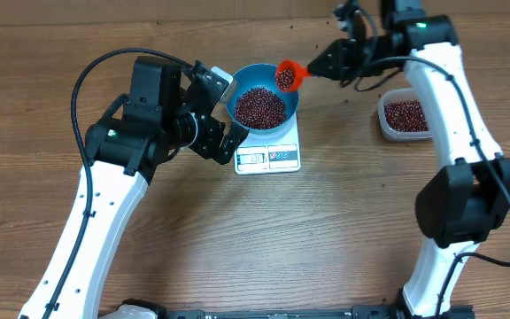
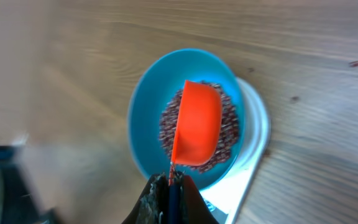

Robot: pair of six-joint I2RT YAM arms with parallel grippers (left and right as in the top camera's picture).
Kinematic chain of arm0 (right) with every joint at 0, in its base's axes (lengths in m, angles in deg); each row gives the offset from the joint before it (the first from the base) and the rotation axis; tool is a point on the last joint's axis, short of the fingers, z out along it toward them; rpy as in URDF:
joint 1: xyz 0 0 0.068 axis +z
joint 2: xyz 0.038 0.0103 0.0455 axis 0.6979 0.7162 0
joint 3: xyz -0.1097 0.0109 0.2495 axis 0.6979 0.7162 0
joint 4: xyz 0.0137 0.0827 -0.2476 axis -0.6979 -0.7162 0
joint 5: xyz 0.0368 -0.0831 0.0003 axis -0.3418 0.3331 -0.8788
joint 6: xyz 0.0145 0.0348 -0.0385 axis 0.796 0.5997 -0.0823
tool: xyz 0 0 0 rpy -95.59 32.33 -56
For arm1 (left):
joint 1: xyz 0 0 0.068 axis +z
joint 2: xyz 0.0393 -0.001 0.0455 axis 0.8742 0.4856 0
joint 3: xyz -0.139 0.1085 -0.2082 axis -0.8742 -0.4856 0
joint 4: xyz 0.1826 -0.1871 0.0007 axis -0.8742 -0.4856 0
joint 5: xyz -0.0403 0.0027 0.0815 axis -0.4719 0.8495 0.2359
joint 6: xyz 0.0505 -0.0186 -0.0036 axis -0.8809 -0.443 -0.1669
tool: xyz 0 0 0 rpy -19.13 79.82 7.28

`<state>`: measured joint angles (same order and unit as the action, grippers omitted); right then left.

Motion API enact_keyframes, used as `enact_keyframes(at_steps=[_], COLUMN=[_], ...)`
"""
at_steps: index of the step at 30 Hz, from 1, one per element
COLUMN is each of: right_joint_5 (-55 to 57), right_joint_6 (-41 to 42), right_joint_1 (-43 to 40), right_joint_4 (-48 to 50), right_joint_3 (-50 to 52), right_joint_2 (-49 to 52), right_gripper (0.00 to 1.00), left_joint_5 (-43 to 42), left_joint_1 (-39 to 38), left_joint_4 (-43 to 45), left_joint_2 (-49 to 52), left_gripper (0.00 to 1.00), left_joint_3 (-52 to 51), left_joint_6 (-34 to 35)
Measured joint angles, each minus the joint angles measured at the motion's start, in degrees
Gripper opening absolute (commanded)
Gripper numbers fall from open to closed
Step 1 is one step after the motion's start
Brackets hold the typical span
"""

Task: Scoop item into bowl and weigh 150g on scale
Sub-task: 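Carry the filled red scoop over the teal bowl and tilt to pour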

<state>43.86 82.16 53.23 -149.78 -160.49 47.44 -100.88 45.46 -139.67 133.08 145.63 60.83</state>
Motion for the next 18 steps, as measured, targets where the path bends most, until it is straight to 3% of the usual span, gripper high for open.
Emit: enact_keyframes(at_steps=[13,18], right_joint_5=[42.9,49.4], right_joint_6=[2.6,2.5], right_joint_1=[20.2,22.6], right_joint_4=[-0.1,-0.2], right_joint_3=[-2.8,-2.8], right_joint_2=[-5.5,-5.5], right_gripper=[0.04,0.04], left_joint_5=[0.0,0.0], left_joint_1=[0.0,0.0], left_joint_4=[0.0,0.0], left_joint_2=[0.0,0.0], left_gripper=[1.0,0.99], left_joint_3=[0.0,0.0], left_joint_6=[0.0,0.0])
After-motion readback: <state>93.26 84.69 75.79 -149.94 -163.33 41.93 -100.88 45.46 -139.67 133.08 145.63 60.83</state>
